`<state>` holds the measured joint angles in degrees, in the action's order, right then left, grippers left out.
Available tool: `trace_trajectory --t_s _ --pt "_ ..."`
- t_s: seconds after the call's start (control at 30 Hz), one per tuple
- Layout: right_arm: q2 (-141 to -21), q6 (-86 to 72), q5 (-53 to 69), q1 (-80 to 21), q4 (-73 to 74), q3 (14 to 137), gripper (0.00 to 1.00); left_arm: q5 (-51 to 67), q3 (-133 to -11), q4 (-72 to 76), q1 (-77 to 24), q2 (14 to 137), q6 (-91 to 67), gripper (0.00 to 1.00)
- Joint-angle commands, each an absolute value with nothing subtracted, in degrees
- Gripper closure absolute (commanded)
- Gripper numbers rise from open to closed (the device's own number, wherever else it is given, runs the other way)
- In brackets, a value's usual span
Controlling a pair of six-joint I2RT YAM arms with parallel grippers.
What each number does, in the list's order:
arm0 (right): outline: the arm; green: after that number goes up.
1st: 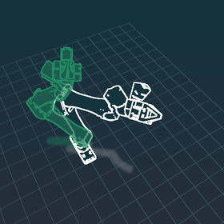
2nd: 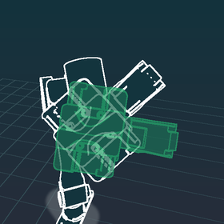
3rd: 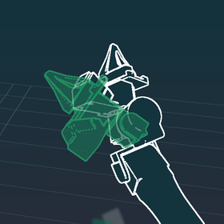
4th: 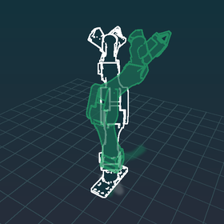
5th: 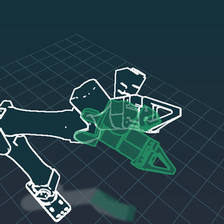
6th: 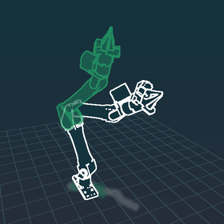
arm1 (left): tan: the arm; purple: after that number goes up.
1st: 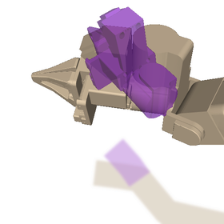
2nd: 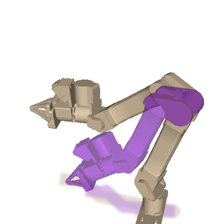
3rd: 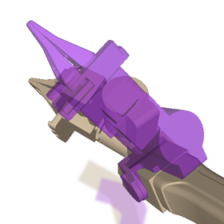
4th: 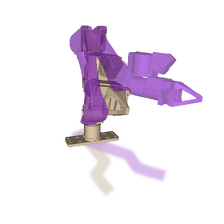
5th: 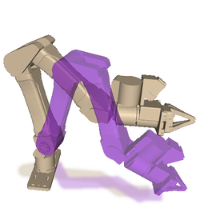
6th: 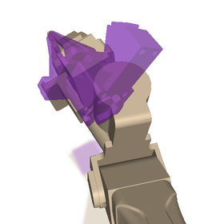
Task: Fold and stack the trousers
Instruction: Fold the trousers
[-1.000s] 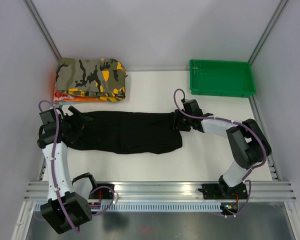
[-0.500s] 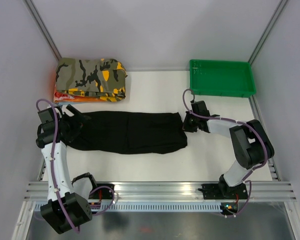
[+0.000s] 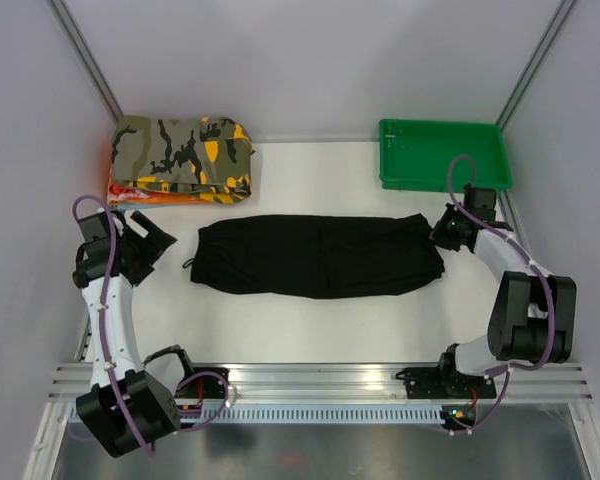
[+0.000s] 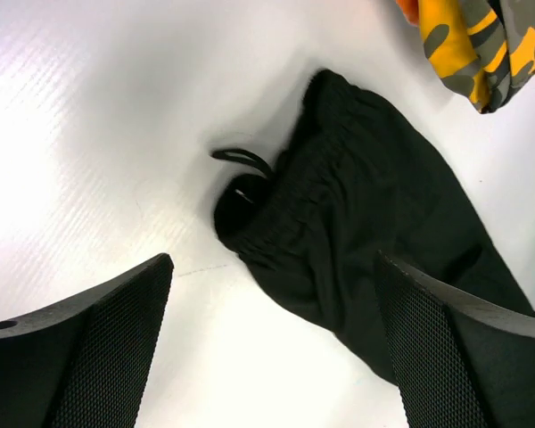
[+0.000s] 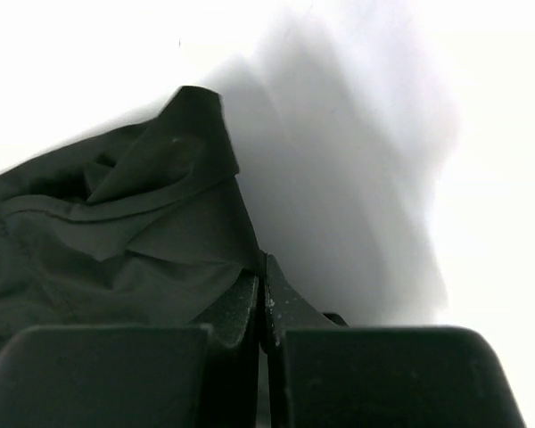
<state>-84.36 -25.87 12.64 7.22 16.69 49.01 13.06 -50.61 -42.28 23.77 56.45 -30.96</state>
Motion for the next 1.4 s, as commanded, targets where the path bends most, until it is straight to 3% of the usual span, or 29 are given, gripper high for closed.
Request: trace_trajectory --t_s 0.0,0.3,0.7,1.03,1.2,1.37 --pt "-83.5 -20.2 14.9 8.9 22.5 55.6 1.0 9.8 -49.9 -39.8 24.0 57.3 -26.7 0.03" --pt "-84.5 -18.1 15.6 2.3 27.6 65.2 1.0 19.5 -39.2 -29.1 23.4 58.6 -25.0 0.21" --pt "-99.3 -29.4 4.3 -30.8 30.0 86.0 1.0 15.3 -45.2 -31.7 23.2 57.6 -26.5 0.17" --pt "-114.2 -37.0 2.5 -43.2 25.2 107.2 1.0 15.1 -41.2 -32.0 23.3 54.2 -29.1 0.14" --pt "-121.3 -39.7 1.5 -47.2 21.6 111.1 1.0 13.4 -40.3 -32.3 23.3 53.6 -30.0 0.13" --pt "-129.9 -38.4 2.0 -50.0 25.9 119.5 1.0 11.4 -40.4 -33.0 23.3 53.4 -30.6 0.13"
